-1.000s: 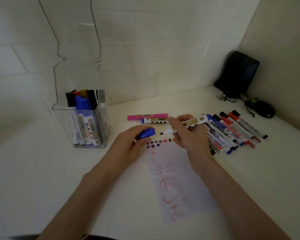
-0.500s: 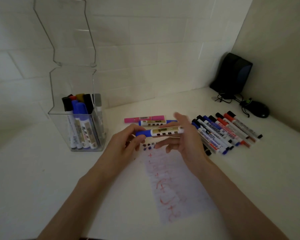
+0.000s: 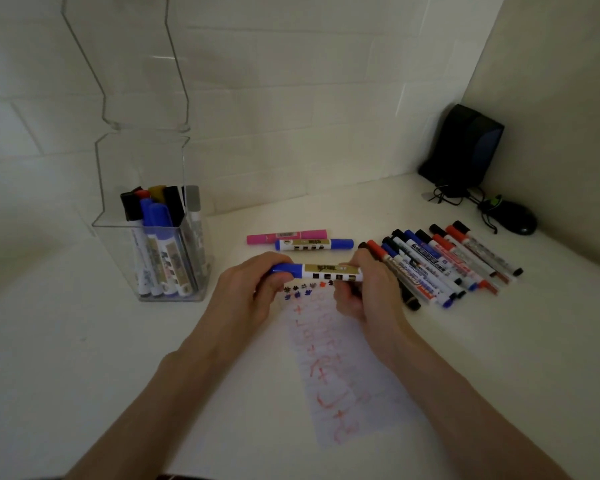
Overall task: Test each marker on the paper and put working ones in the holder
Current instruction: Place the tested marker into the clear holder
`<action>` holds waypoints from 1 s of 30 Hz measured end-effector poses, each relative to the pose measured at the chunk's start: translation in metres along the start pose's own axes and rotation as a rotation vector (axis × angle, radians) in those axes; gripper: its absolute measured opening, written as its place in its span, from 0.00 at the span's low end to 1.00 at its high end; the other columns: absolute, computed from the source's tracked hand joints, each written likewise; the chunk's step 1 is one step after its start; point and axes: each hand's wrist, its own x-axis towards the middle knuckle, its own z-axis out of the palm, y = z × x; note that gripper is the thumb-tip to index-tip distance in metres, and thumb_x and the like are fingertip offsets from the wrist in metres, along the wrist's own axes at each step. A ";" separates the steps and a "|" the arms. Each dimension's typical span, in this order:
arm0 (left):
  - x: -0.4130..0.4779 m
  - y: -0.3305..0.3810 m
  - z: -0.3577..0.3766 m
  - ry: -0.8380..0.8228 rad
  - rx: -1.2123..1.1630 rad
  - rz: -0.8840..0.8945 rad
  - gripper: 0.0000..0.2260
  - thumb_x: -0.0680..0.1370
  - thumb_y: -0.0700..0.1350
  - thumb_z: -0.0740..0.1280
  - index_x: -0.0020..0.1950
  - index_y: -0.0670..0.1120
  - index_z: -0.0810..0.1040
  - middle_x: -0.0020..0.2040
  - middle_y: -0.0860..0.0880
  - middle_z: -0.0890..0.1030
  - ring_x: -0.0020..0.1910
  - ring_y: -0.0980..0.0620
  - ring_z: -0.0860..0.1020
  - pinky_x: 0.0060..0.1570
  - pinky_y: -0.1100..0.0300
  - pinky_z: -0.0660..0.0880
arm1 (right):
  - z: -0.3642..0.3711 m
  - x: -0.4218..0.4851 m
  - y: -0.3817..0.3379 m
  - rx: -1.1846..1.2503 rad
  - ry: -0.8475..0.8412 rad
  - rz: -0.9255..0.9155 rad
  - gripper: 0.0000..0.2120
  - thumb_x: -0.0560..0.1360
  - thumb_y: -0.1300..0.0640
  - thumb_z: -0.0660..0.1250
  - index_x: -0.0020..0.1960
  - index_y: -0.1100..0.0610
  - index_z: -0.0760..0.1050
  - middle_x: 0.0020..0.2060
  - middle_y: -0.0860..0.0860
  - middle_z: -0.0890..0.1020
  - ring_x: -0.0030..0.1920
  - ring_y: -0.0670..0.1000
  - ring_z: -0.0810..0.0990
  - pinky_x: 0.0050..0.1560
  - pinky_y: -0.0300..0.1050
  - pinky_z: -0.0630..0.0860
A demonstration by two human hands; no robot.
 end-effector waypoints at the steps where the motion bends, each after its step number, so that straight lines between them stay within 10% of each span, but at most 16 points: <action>1: 0.000 -0.001 -0.002 -0.001 -0.011 -0.014 0.12 0.81 0.50 0.61 0.56 0.46 0.80 0.38 0.63 0.75 0.37 0.59 0.76 0.39 0.73 0.68 | 0.002 0.000 0.000 -0.025 -0.033 -0.020 0.13 0.80 0.56 0.62 0.36 0.54 0.67 0.21 0.47 0.68 0.18 0.43 0.64 0.19 0.34 0.60; 10: 0.018 0.053 -0.062 0.259 -0.247 0.009 0.08 0.77 0.50 0.67 0.54 0.51 0.79 0.48 0.55 0.82 0.44 0.53 0.80 0.41 0.51 0.77 | 0.005 -0.001 -0.006 -0.266 -0.196 -0.433 0.12 0.82 0.50 0.68 0.48 0.57 0.84 0.39 0.56 0.85 0.33 0.50 0.78 0.31 0.40 0.70; 19: 0.025 0.064 -0.172 0.661 -0.013 -0.004 0.12 0.80 0.43 0.70 0.63 0.46 0.76 0.52 0.52 0.83 0.49 0.54 0.83 0.44 0.59 0.79 | 0.010 0.009 0.011 -0.434 -0.119 -0.652 0.14 0.84 0.55 0.63 0.45 0.57 0.84 0.35 0.53 0.83 0.30 0.51 0.78 0.29 0.34 0.70; 30: 0.028 0.018 -0.144 0.399 0.271 -0.197 0.07 0.77 0.46 0.73 0.53 0.51 0.80 0.46 0.59 0.81 0.43 0.63 0.80 0.40 0.77 0.69 | 0.007 0.014 0.016 -0.426 -0.142 -0.668 0.15 0.84 0.55 0.62 0.46 0.58 0.83 0.36 0.55 0.82 0.31 0.50 0.78 0.30 0.34 0.71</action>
